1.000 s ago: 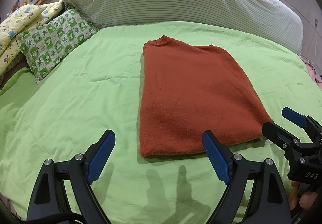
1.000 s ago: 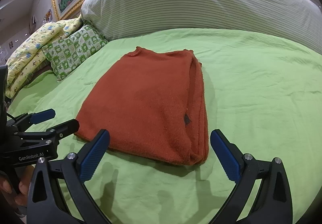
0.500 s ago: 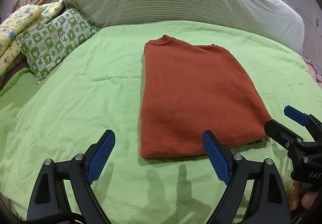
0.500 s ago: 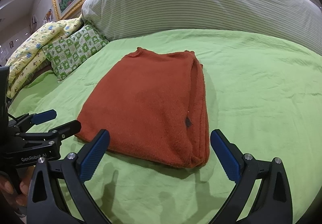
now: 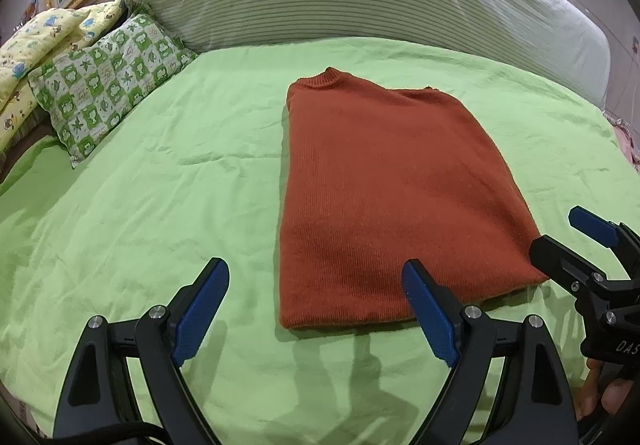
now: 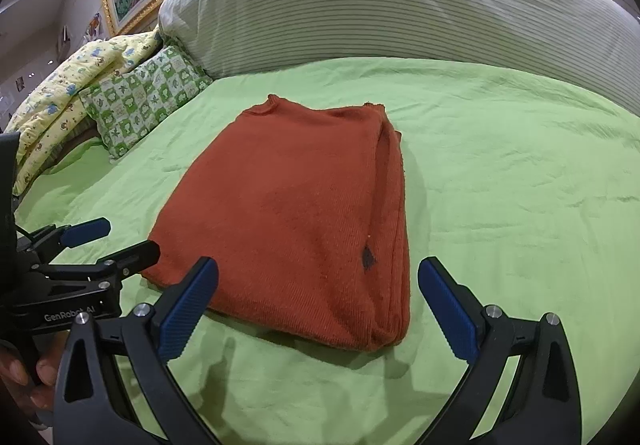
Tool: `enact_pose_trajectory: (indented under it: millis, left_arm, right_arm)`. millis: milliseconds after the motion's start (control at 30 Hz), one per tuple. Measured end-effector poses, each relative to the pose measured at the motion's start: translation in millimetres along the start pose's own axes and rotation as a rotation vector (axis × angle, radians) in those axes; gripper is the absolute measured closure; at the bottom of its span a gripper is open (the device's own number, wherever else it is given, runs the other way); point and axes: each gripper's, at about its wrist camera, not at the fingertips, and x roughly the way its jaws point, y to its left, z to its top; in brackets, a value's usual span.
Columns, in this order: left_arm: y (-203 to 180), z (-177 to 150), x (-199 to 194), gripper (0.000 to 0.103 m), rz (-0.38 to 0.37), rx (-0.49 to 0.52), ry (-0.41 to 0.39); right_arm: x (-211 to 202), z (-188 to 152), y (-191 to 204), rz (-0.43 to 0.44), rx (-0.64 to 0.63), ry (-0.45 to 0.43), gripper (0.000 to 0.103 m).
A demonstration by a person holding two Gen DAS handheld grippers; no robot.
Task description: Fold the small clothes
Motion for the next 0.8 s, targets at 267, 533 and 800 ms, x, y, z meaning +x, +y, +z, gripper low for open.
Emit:
enact_pose_trajectory:
  millis: [267,533,800]
  left_arm:
    - [-1.8,1.3,1.8,0.014,0.004,0.007,0.004]
    - [-2.2,3.8,2.6,0.014,-0.002,0.009,0.009]
    - [-1.7,5.4,5.0,0.014,0.001,0.003,0.025]
  right_arm:
    - [2.9,3.7,-3.4,0.002,0.011,0.01,0.003]
    - [4.1,4.0,-3.5,0.004,0.004,0.009,0.003]
    - [6.3,6.7,-8.7,0.0,0.011,0.012,0.003]
